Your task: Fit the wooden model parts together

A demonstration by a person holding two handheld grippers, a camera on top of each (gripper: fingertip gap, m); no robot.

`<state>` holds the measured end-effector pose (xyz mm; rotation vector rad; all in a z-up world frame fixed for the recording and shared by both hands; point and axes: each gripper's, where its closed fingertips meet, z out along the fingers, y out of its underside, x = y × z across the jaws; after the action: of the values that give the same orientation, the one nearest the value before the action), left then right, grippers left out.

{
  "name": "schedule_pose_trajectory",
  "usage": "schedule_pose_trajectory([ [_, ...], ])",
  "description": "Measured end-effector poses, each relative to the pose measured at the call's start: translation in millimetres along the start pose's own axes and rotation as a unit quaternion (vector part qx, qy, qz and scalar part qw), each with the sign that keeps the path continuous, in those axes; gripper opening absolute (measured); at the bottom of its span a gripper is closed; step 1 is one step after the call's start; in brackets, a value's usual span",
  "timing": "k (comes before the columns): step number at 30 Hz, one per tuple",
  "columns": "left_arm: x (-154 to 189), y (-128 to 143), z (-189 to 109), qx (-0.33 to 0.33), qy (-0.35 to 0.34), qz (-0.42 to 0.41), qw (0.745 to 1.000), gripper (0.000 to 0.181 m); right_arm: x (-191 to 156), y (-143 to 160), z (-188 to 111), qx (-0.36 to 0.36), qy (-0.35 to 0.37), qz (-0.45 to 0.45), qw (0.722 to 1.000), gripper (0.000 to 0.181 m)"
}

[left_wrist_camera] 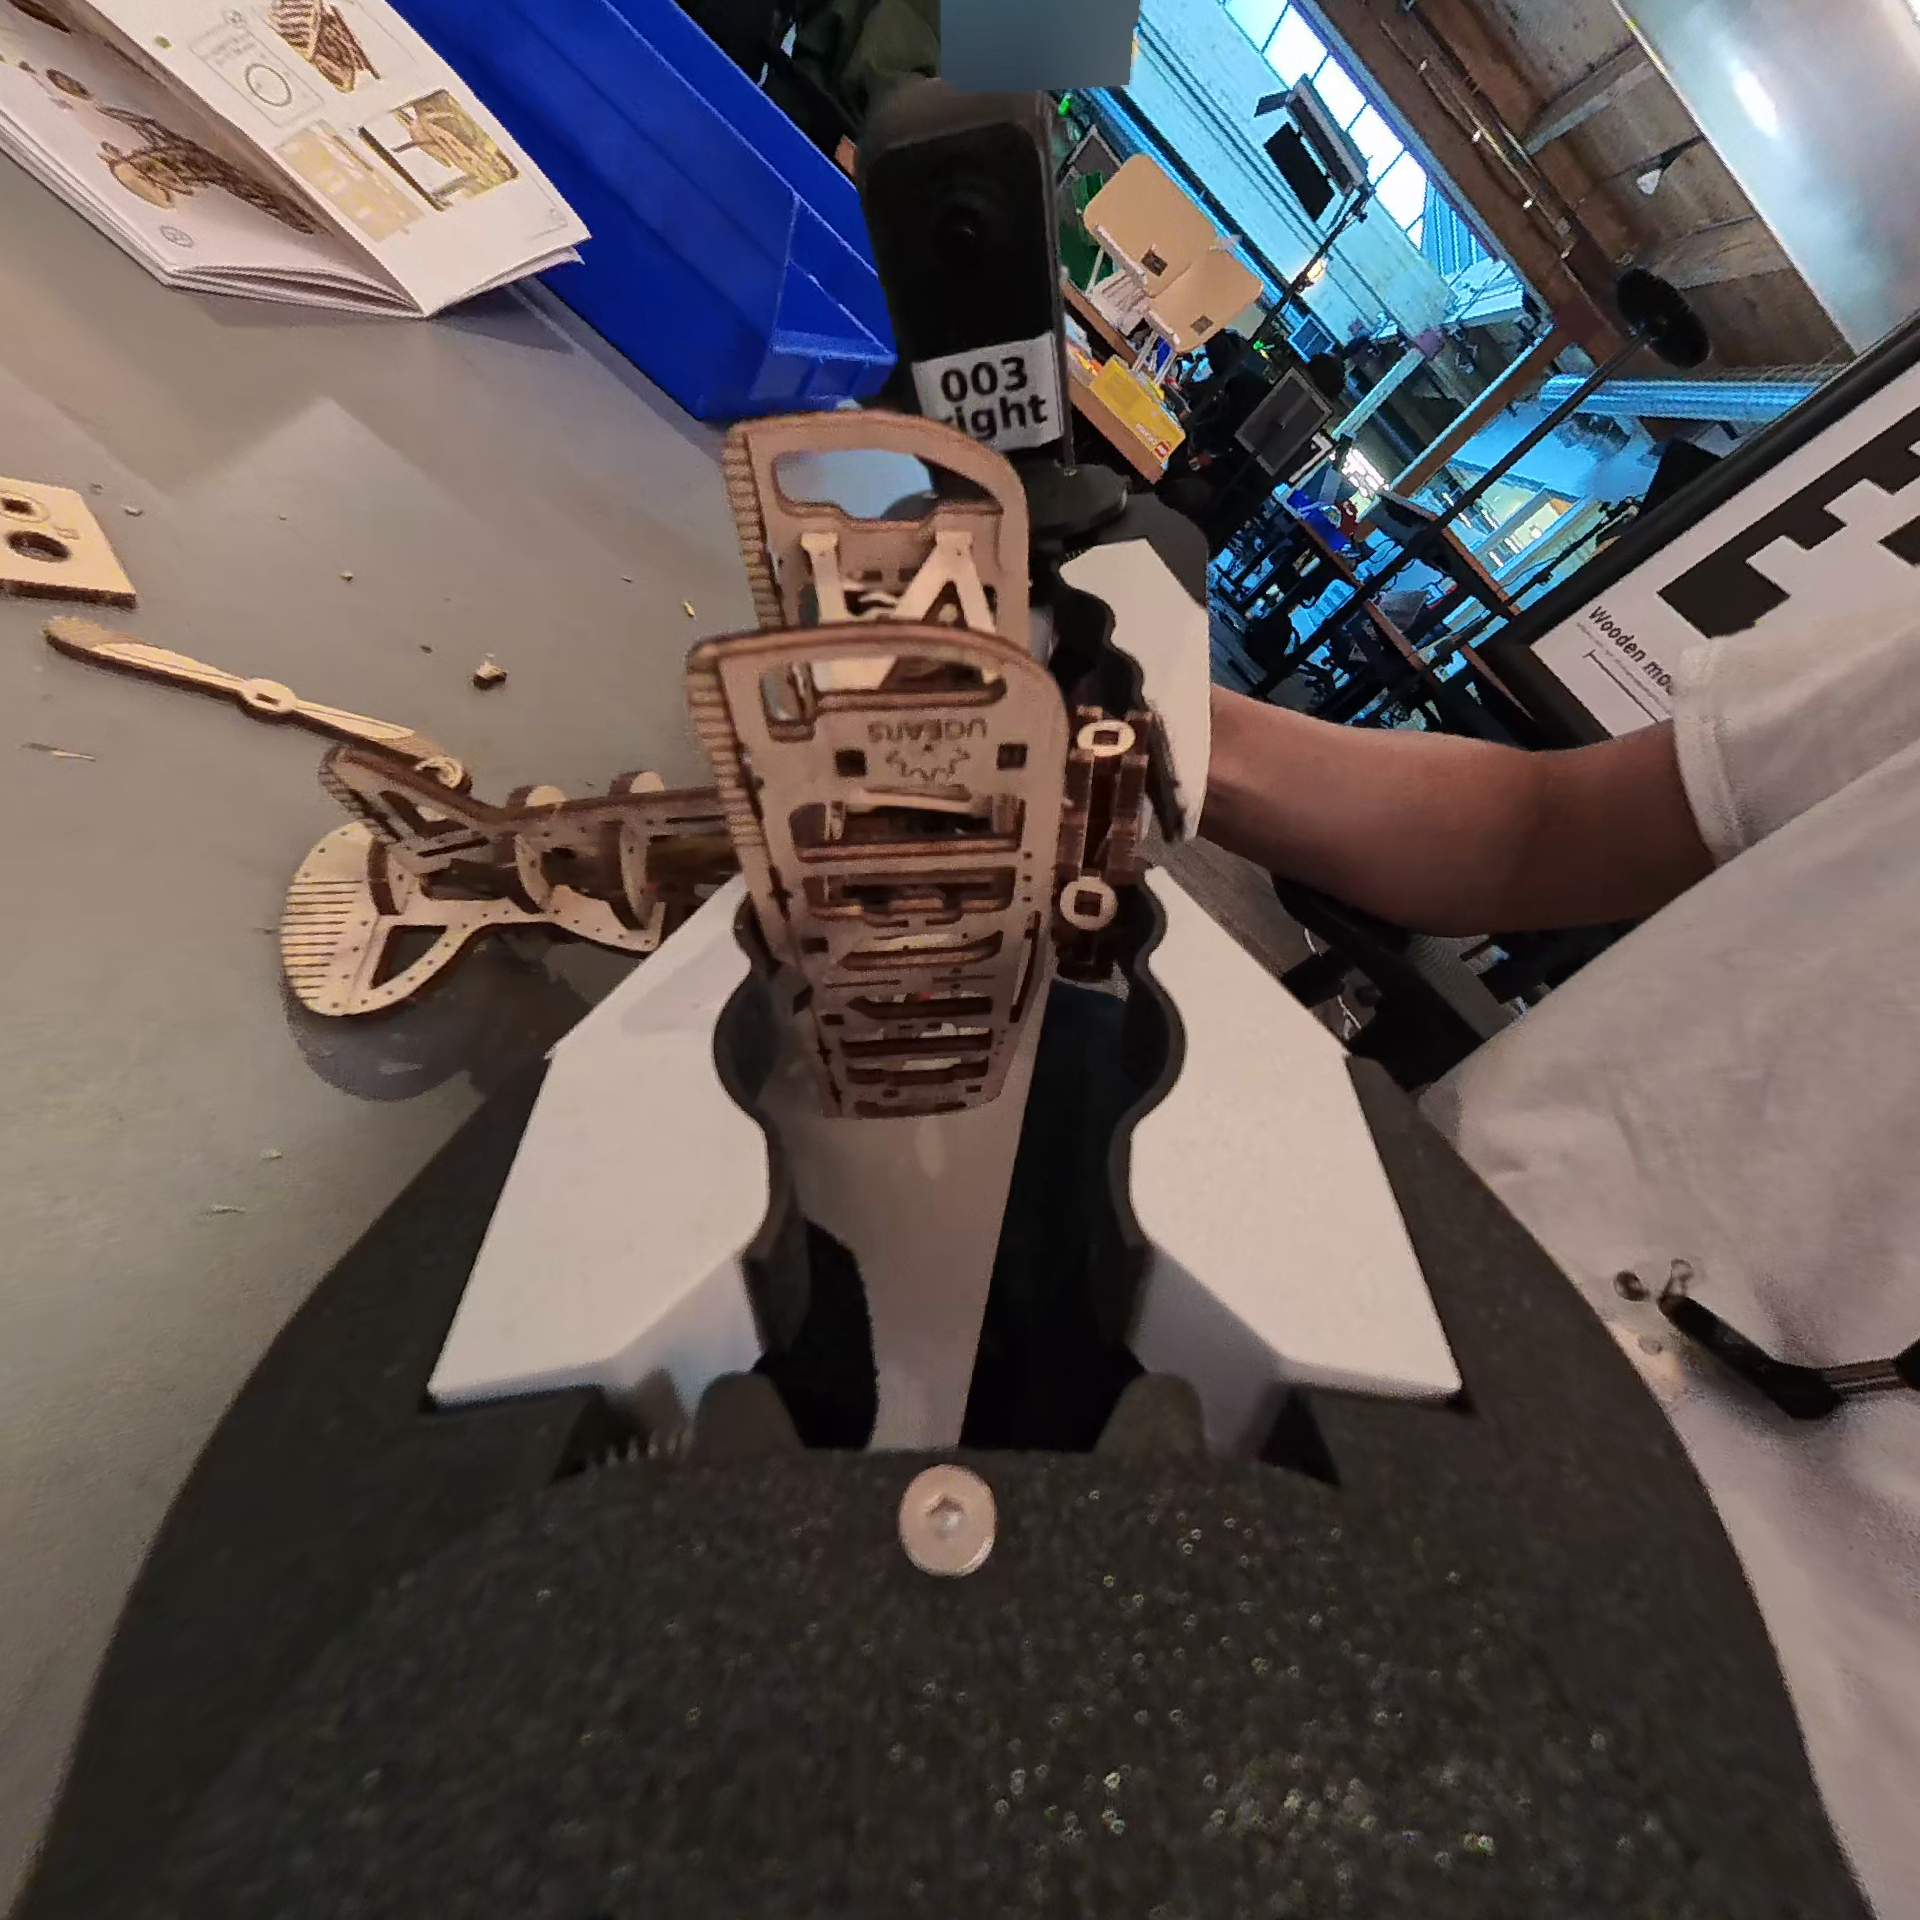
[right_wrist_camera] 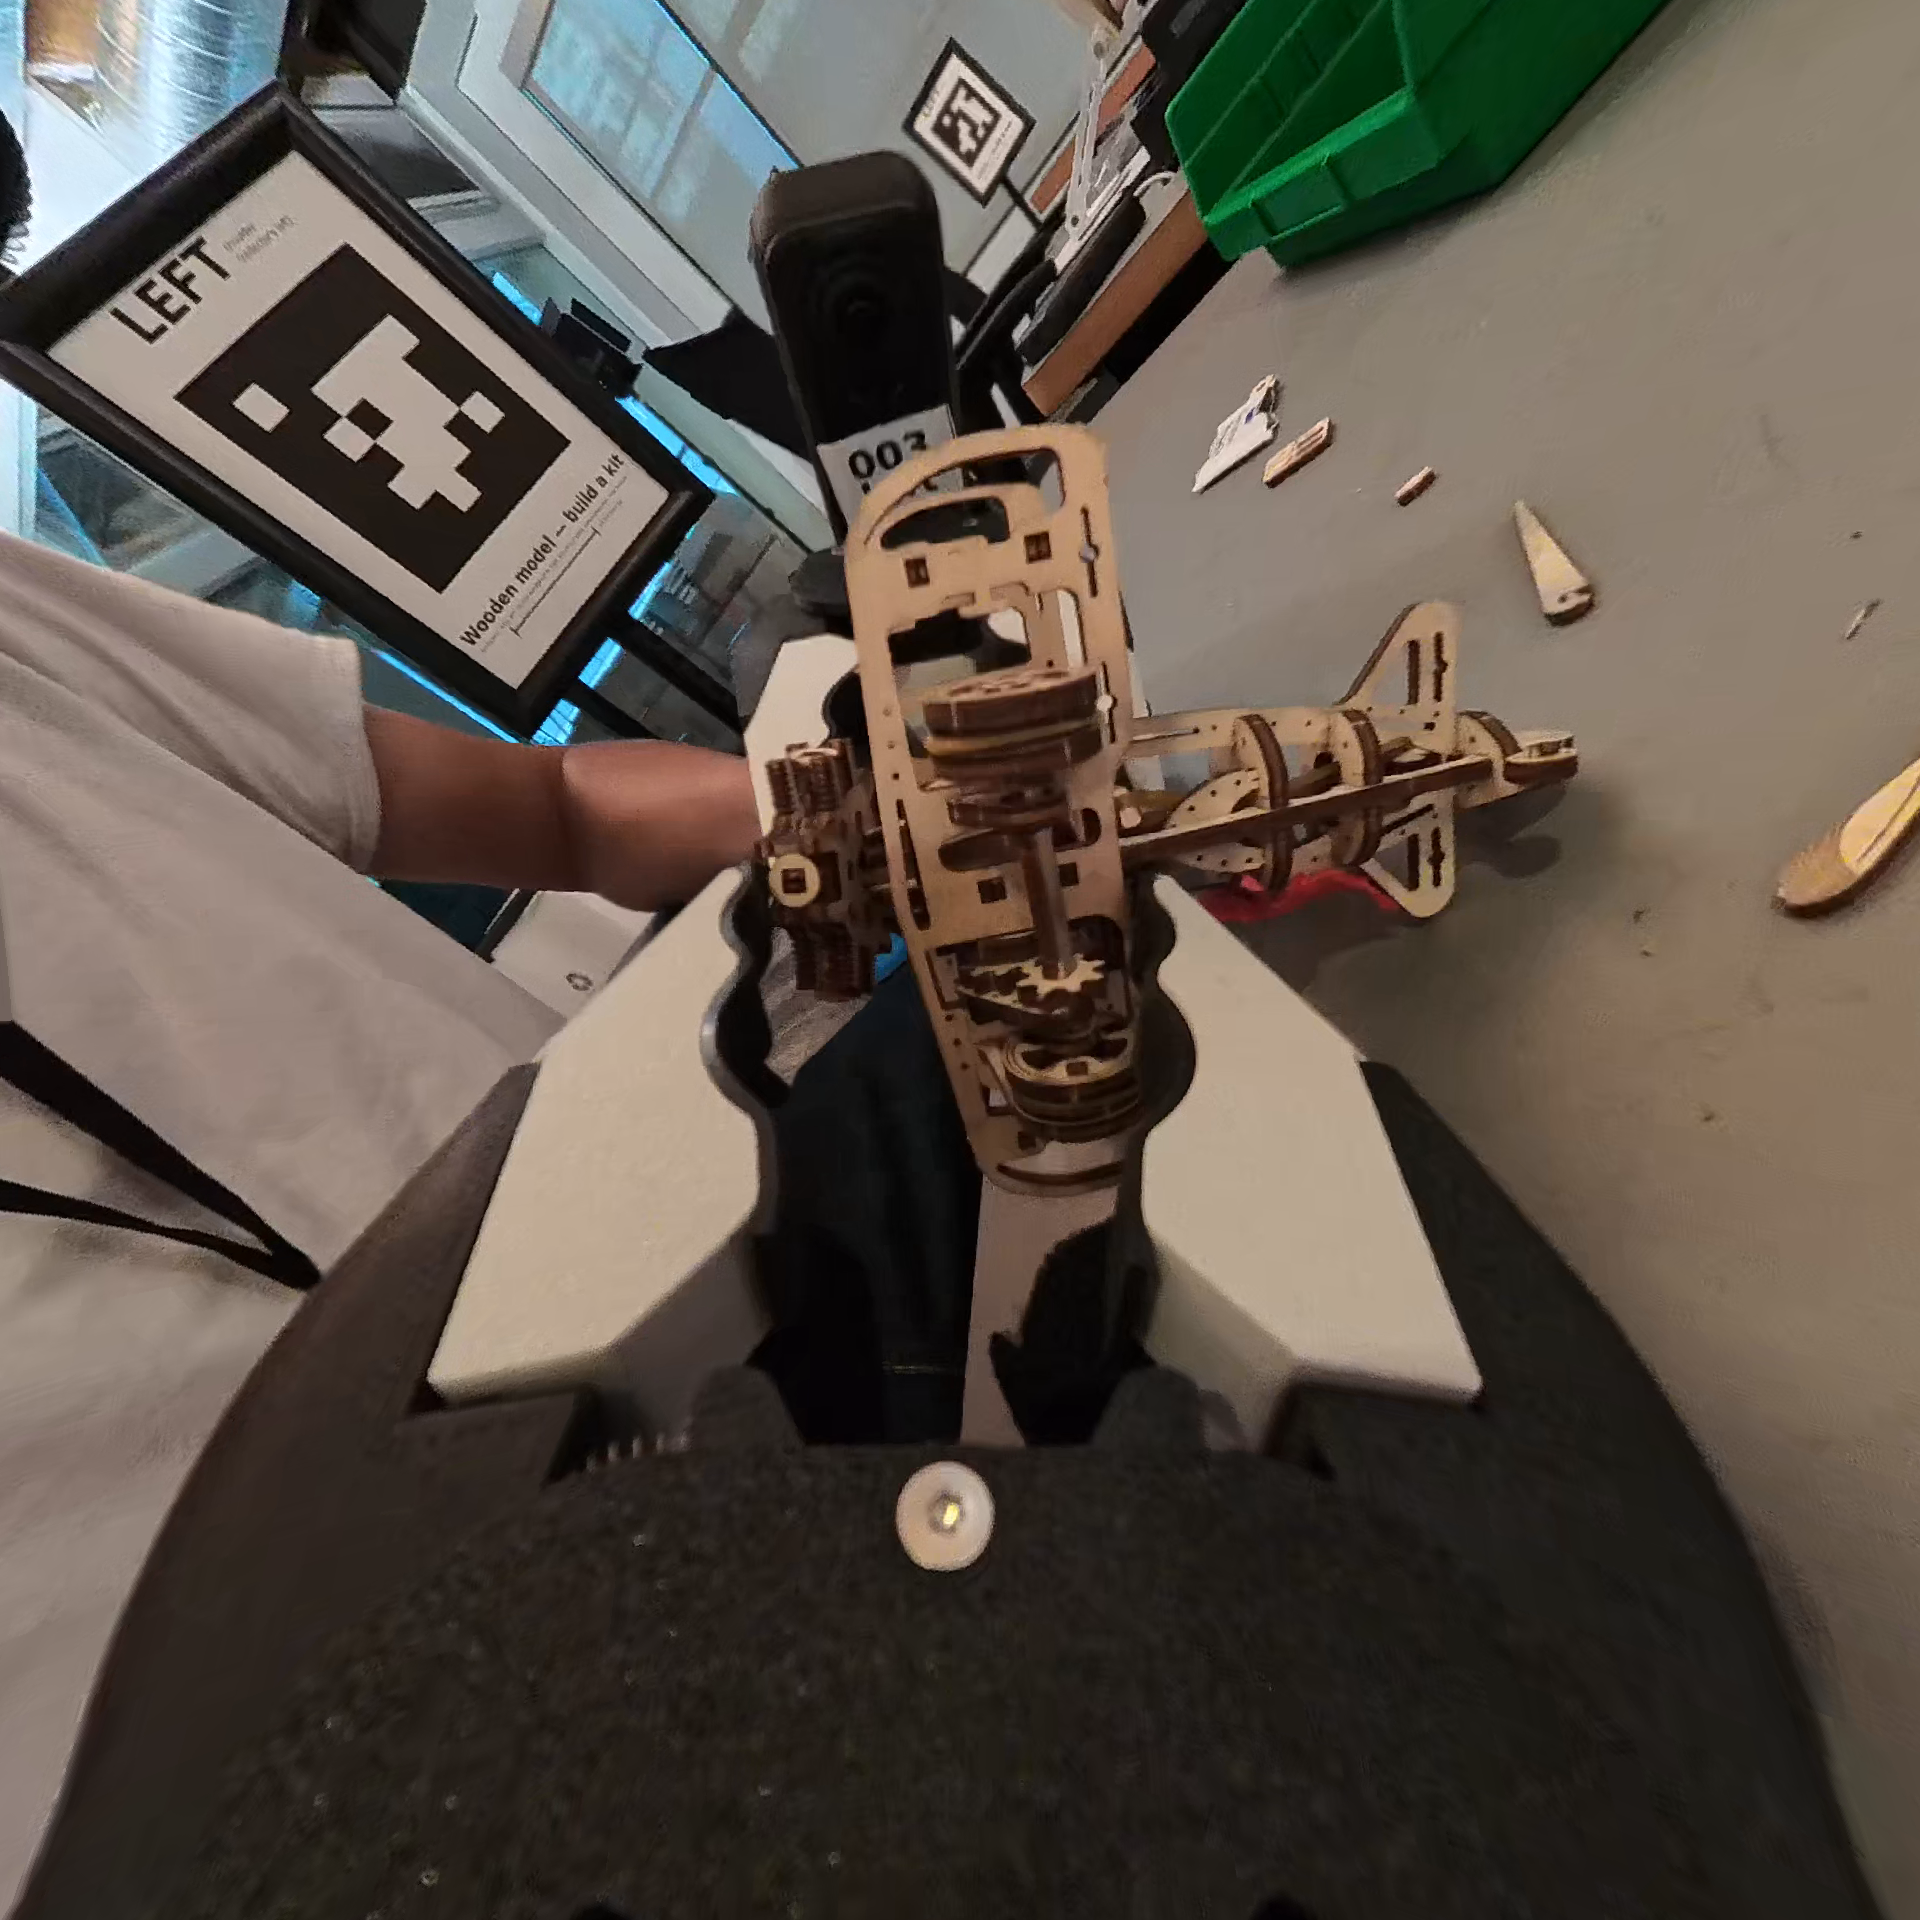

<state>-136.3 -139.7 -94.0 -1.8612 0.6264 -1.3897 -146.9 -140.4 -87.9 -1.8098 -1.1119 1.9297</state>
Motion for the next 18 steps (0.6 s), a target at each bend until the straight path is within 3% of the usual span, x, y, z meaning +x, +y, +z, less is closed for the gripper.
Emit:
schedule_pose_trajectory([
  [9,-4.7,-1.8,4.2,0.001,-0.030,0.002,1.000,0.063,5.1,-7.5,1.4,0.019,0.005,0.026,0.999,0.071],
  [18,1.8,6.1,7.2,-0.012,-0.040,0.053,0.998,0.068,2.9,3.5,-0.5,-0.014,0.011,-0.048,0.999,0.061],
])
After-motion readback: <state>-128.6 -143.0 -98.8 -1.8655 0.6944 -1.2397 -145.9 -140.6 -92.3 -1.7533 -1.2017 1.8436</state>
